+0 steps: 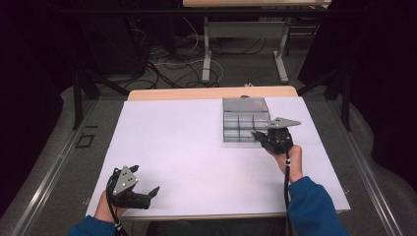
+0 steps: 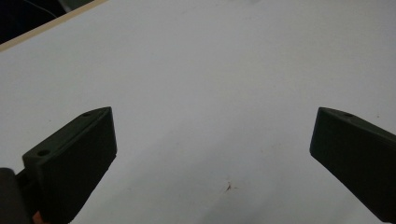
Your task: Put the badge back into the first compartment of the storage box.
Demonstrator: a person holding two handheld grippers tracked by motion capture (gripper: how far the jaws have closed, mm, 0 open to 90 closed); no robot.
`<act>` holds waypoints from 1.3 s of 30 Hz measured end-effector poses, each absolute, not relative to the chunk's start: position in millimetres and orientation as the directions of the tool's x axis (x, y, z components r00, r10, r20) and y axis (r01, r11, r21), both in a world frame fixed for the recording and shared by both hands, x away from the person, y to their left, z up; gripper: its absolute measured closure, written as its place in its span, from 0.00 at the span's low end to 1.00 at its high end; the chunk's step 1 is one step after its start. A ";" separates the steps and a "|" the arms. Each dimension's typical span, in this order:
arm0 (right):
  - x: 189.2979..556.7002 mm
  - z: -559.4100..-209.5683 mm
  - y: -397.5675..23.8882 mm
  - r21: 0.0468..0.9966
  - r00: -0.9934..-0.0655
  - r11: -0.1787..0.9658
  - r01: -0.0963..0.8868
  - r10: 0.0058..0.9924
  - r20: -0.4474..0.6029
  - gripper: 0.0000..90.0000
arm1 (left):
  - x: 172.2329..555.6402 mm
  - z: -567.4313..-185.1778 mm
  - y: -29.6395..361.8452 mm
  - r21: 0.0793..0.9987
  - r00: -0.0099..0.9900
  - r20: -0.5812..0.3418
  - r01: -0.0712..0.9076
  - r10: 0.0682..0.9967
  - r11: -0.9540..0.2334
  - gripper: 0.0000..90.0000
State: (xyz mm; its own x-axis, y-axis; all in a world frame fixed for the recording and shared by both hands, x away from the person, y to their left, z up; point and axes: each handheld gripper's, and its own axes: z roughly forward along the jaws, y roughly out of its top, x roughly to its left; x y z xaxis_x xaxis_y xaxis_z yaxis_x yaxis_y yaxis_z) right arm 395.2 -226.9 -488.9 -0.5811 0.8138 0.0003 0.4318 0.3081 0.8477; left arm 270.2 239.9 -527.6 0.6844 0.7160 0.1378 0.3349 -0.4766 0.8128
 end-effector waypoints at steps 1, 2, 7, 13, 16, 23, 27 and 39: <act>396.2 -489.0 -225.9 0.848 -0.584 0.310 0.429 0.811 -0.001 0.96 | 270.3 -527.7 239.9 0.813 0.685 0.139 0.334 0.715 -0.478 0.01; 396.7 -488.9 -225.1 0.847 -0.584 0.312 0.431 0.812 -0.001 0.96 | 270.3 -527.6 239.9 0.811 0.685 0.140 0.335 0.715 -0.480 0.01; 400.8 -489.0 -219.7 0.847 -0.594 0.317 0.426 0.805 -0.003 0.96 | 270.3 -527.6 239.9 0.811 0.685 0.142 0.333 0.715 -0.480 0.01; 403.7 -488.1 -215.0 0.847 -0.595 0.318 0.426 0.804 -0.003 0.96 | 270.3 -527.7 240.1 0.811 0.683 0.141 0.335 0.717 -0.479 0.01; 405.2 -488.4 -214.1 0.846 -0.595 0.319 0.426 0.804 -0.004 0.96 | 270.6 -527.6 240.0 0.810 0.682 0.144 0.335 0.717 -0.482 0.01; 405.7 -489.1 -213.9 0.849 -0.595 0.315 0.424 0.803 -0.001 0.96 | 271.7 -527.7 240.0 0.809 0.682 0.147 0.334 0.716 -0.484 0.01; 405.8 -488.7 -214.2 0.846 -0.597 0.316 0.428 0.802 0.002 0.96 | 272.0 -528.1 239.4 0.809 0.684 0.141 0.337 0.716 -0.481 0.01; 411.1 -484.9 -206.6 0.857 -0.603 0.315 0.407 0.798 -0.007 0.96 | 272.7 -528.5 239.4 0.810 0.684 0.140 0.336 0.716 -0.480 0.01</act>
State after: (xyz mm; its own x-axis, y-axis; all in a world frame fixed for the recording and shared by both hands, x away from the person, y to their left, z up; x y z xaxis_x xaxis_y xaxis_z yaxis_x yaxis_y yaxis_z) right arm 411.1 -206.6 -484.9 -0.6029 0.7978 -0.0069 0.4075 0.3154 0.8570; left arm 272.7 239.4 -528.5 0.6843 0.7156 0.1405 0.3356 -0.4801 0.8105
